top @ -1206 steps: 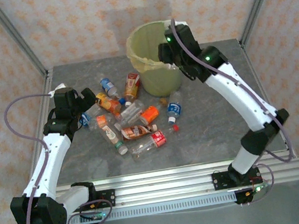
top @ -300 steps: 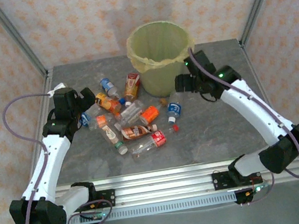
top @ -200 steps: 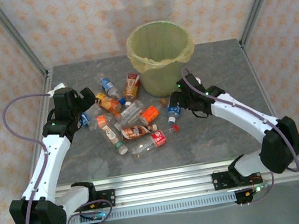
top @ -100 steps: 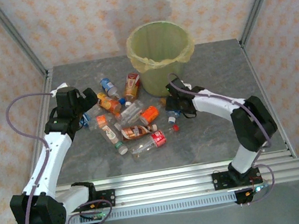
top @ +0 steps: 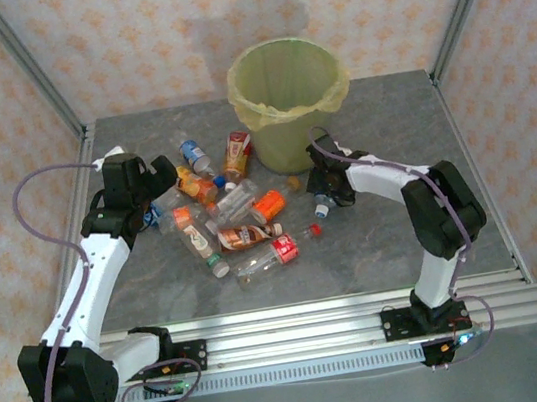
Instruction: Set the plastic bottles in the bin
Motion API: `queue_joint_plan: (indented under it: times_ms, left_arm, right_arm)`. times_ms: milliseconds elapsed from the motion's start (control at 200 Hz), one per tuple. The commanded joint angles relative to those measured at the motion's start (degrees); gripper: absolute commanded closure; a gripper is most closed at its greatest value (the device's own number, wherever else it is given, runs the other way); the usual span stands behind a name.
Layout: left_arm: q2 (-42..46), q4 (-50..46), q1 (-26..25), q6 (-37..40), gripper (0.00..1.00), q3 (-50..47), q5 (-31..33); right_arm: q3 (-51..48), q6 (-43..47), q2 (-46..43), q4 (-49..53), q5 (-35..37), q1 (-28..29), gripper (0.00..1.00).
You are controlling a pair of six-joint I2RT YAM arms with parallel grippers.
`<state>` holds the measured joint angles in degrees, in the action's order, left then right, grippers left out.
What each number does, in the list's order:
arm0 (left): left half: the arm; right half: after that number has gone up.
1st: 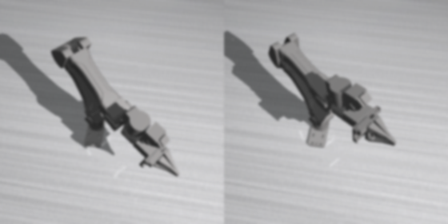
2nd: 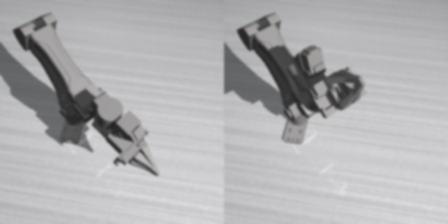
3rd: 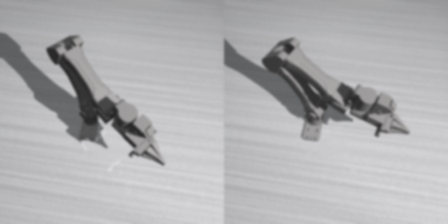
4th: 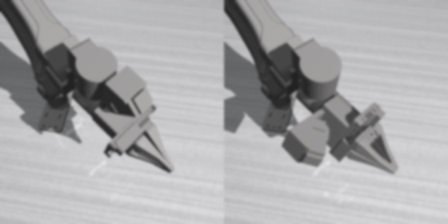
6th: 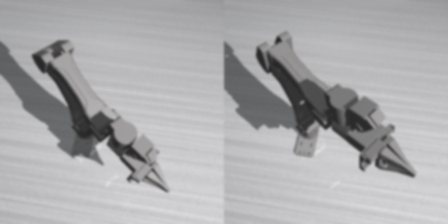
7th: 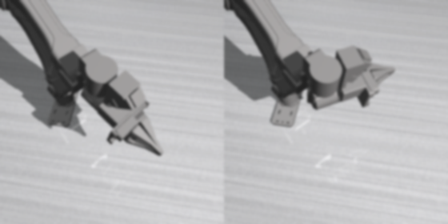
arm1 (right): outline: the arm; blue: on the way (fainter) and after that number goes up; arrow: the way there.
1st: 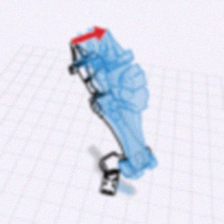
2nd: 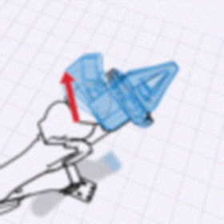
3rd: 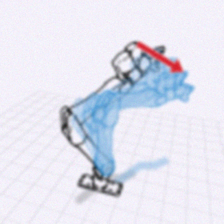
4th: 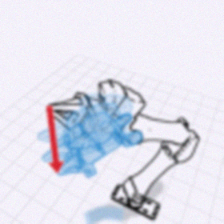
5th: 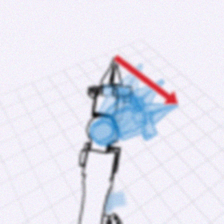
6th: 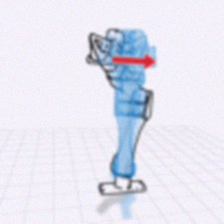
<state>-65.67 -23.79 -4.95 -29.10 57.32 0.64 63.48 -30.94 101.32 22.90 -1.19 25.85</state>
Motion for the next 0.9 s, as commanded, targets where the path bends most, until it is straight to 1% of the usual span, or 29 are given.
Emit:
queue_joint_plan:
  times_ms: [0, 80, 190, 330, 460, 500, 601, 706, 831, 891]
  left_arm:
    - [-0.38, -0.51, -0.59, -0.08, 0.0, 2.1, 0.67]
    - [-0.5, -0.6, -0.58, 0.12, 0.0, 2.16, 0.76]
    - [-0.51, -0.78, -0.63, 0.26, 0.0, 2.2, 0.85]
    - [-0.25, -0.9, -0.67, 0.41, 0.0, 2.1, 0.94]
    - [0.01, -1.17, -0.67, 0.68, 0.0, 2.31, 1.33]
    - [0.11, -1.26, -0.66, 0.67, 0.0, 2.27, 1.38]
    - [0.22, -1.18, -0.66, 0.68, 0.0, 2.18, 1.29]
    - [0.22, -1.09, -0.67, 0.71, 0.0, 2.18, 1.13]
    - [0.21, -1.02, -0.76, 0.7, 0.0, 2.36, 0.8]
    - [0.1, -0.91, -0.76, 0.66, 0.0, 2.36, 0.68]
  right_arm:
    - [-1.81, 0.27, 0.45, -0.7, 0.62, -0.86, 0.25]
    - [-2.6, 0.13, 0.48, -1.04, 0.22, -1.29, 0.26]
    - [-3.35, -0.02, 0.36, -1.36, 0.21, -1.66, 0.31]
    - [-3.4, 0.32, -0.38, -0.37, 1.25, -1.85, 0.4]
    - [-3.28, 0.78, -2.38, 1.25, 2.79, -1.83, 0.41]
    - [-3.28, 0.88, -3.31, 1.94, 3.25, -1.85, 0.43]
    - [-3.28, 1.12, -6.4, 3.82, 4.79, -1.85, 0.45]
    - [-3.23, 1.3, -10.57, 6.48, 6.62, -1.79, 0.5]
    - [-2.44, 1.73, -17.5, 10.8, 8.79, -1.83, 0.54]
    - [-1.67, 2.29, -21.16, 12.83, 9.96, -1.81, 0.55]
